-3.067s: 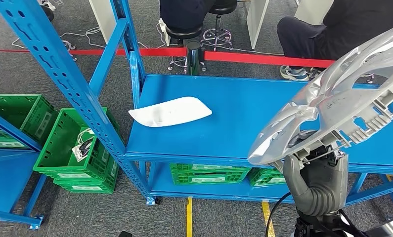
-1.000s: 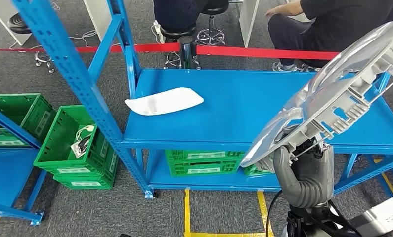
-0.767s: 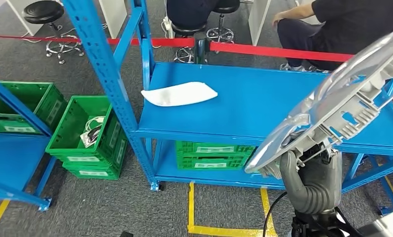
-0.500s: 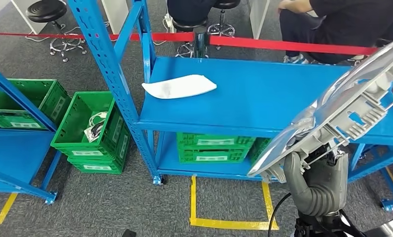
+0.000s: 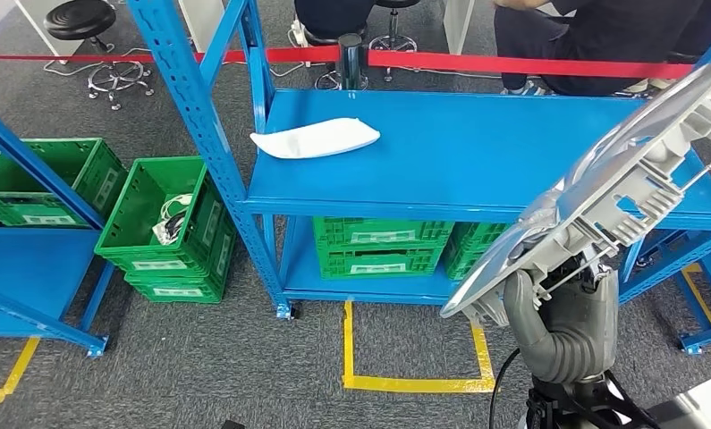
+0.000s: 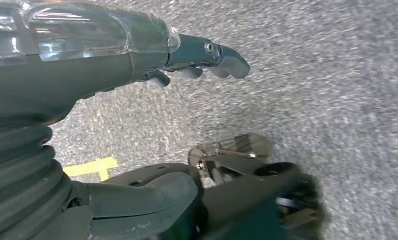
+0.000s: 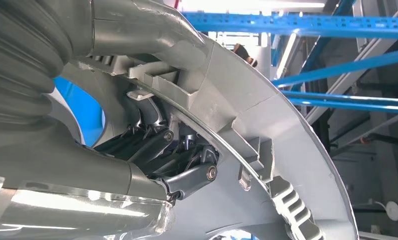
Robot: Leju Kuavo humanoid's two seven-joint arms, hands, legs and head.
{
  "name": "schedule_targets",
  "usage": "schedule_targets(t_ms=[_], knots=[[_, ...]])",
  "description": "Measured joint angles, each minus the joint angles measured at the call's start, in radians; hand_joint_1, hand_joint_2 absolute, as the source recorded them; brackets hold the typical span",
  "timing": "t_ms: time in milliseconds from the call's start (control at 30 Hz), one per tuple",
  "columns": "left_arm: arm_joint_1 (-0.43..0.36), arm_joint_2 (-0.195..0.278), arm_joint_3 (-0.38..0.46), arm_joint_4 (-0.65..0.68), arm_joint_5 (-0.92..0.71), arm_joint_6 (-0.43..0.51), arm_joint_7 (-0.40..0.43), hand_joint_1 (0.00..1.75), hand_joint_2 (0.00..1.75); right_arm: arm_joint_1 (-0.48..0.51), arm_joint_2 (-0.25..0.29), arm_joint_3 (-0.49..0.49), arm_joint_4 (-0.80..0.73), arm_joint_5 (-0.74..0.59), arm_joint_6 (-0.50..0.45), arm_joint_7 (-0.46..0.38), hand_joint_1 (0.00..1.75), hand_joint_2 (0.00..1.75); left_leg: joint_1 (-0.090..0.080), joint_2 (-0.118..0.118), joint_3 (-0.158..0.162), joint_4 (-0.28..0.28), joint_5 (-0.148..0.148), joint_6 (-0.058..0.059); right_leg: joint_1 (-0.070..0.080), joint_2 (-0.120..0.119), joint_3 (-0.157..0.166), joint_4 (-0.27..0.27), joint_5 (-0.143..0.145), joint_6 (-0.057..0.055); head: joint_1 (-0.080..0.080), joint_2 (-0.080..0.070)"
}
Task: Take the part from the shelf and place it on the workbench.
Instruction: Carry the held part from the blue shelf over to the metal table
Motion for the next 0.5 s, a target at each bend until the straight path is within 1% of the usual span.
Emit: schedule_targets(t_ms=[33, 67, 100, 133, 167, 200, 233, 267, 300, 333, 367, 400, 433, 467, 500], knots=[[0.000, 0.000, 0.000, 0.000, 0.000, 0.000, 0.000, 0.00, 1.75, 0.000, 0.000, 0.000, 0.000, 0.000, 0.000, 0.000, 1.75, 1.75, 0.001, 0.000, 0.013, -0.018, 0.006, 0.000, -0.001, 0.000, -0.004, 0.003, 0.001, 0.001, -0.001, 0.000], [-0.001, 0.000, 0.000, 0.000, 0.000, 0.000, 0.000, 0.00, 1.75, 0.000, 0.000, 0.000, 0.000, 0.000, 0.000, 0.000, 1.75, 1.75, 0.002, 0.000, 0.046, -0.063, 0.008, -0.001, -0.002, 0.000, -0.011, 0.009, 0.003, 0.004, -0.004, 0.000], [-0.002, 0.000, 0.000, 0.000, 0.000, 0.000, 0.000, 0.00, 1.75, 0.000, 0.000, 0.000, 0.000, 0.000, 0.000, 0.000, 1.75, 1.75, 0.003, 0.000, 0.085, -0.119, 0.004, -0.001, -0.002, 0.000, -0.020, 0.017, 0.005, 0.008, -0.007, 0.000], [-0.002, 0.000, 0.000, 0.000, -0.001, 0.000, 0.000, 0.00, 1.75, 0.001, 0.000, 0.000, -0.001, 0.000, 0.000, 0.000, 1.75, 1.75, 0.002, -0.001, 0.124, -0.179, -0.006, 0.002, -0.002, 0.000, -0.029, 0.026, 0.009, 0.014, -0.011, 0.000], [-0.003, 0.000, 0.000, 0.000, -0.001, 0.000, 0.000, 0.00, 1.75, 0.001, 0.000, 0.000, -0.001, 0.000, 0.000, 0.000, 1.75, 1.75, 0.001, -0.002, 0.146, -0.229, -0.010, 0.016, -0.005, 0.001, -0.041, 0.035, 0.009, 0.025, -0.013, 0.000], [-0.004, 0.000, 0.000, 0.000, -0.002, 0.000, 0.001, 0.00, 1.75, 0.002, 0.000, 0.000, -0.001, 0.000, 0.000, 0.000, 1.75, 1.75, -0.002, -0.002, 0.142, -0.250, -0.005, 0.032, -0.007, 0.002, -0.057, 0.066, -0.024, 0.037, -0.008, 0.000], [-0.004, 0.000, 0.000, 0.000, -0.003, 0.001, 0.002, 0.00, 1.75, 0.003, 0.001, 0.000, -0.001, 0.000, 0.000, 0.000, 1.75, 1.75, -0.004, -0.002, 0.126, -0.259, 0.010, 0.048, -0.010, 0.004, -0.074, 0.116, -0.070, 0.049, 0.000, 0.000], [-0.004, 0.000, 0.000, 0.000, -0.004, 0.001, 0.003, 0.00, 1.75, 0.004, 0.001, 0.000, -0.001, 0.000, 0.000, 0.000, 1.75, 1.75, -0.005, -0.001, 0.103, -0.259, 0.032, 0.061, -0.013, 0.006, -0.091, 0.181, -0.124, 0.059, 0.010, 0.000], [-0.004, 0.000, 0.000, 0.000, -0.005, 0.001, 0.004, 0.00, 1.75, 0.005, 0.001, 0.000, -0.001, -0.001, 0.000, 0.000, 1.75, 1.75, -0.007, -0.001, 0.084, -0.259, 0.047, 0.064, -0.013, 0.007, -0.103, 0.255, -0.173, 0.061, 0.020, 0.000], [-0.003, 0.000, 0.000, 0.000, -0.006, 0.001, 0.005, 0.00, 1.75, 0.006, 0.001, 0.000, 0.000, -0.001, 0.000, 0.000, 1.75, 1.75, -0.008, -0.001, 0.067, -0.258, 0.059, 0.064, -0.013, 0.007, -0.103, 0.302, -0.182, 0.061, 0.026, 0.000], [-0.003, 0.000, 0.000, 0.000, -0.007, 0.001, 0.006, 0.00, 1.75, 0.006, 0.001, 0.000, 0.000, -0.002, 0.000, 0.000, 1.75, 1.75, -0.010, -0.001, 0.050, -0.257, 0.071, 0.064, -0.013, 0.008, -0.090, 0.319, -0.168, 0.060, 0.032, 0.000], [-0.003, 0.000, 0.000, 0.000, -0.008, 0.001, 0.006, 0.00, 1.75, 0.006, 0.001, 0.000, 0.000, -0.003, 0.000, 0.000, 1.75, 1.75, -0.012, -0.001, 0.034, -0.256, 0.083, 0.063, -0.012, 0.008, -0.062, 0.303, -0.139, 0.056, 0.036, 0.000], [-0.003, 0.000, 0.000, 0.000, -0.008, 0.001, 0.007, 0.00, 1.75, 0.006, 0.001, 0.000, 0.000, -0.003, 0.000, 0.000, 1.75, 1.75, -0.013, -0.001, 0.021, -0.255, 0.094, 0.061, -0.011, 0.009, -0.017, 0.252, -0.110, 0.051, 0.041, 0.000], [-0.003, -0.001, 0.000, 0.000, -0.009, 0.001, 0.008, 0.00, 1.75, 0.006, 0.001, 0.000, 0.000, -0.003, -0.001, 0.000, 1.75, 1.75, -0.016, 0.000, 0.010, -0.254, 0.104, 0.058, -0.009, 0.010, 0.040, 0.178, -0.094, 0.044, 0.044, 0.000], [-0.003, -0.001, 0.000, 0.000, -0.010, 0.002, 0.008, 0.00, 1.75, 0.006, 0.001, 0.000, -0.001, -0.003, -0.001, 0.000, 1.75, 1.75, -0.019, 0.000, 0.003, -0.252, 0.113, 0.055, -0.006, 0.011, 0.099, 0.092, -0.093, 0.036, 0.047, 0.000]])
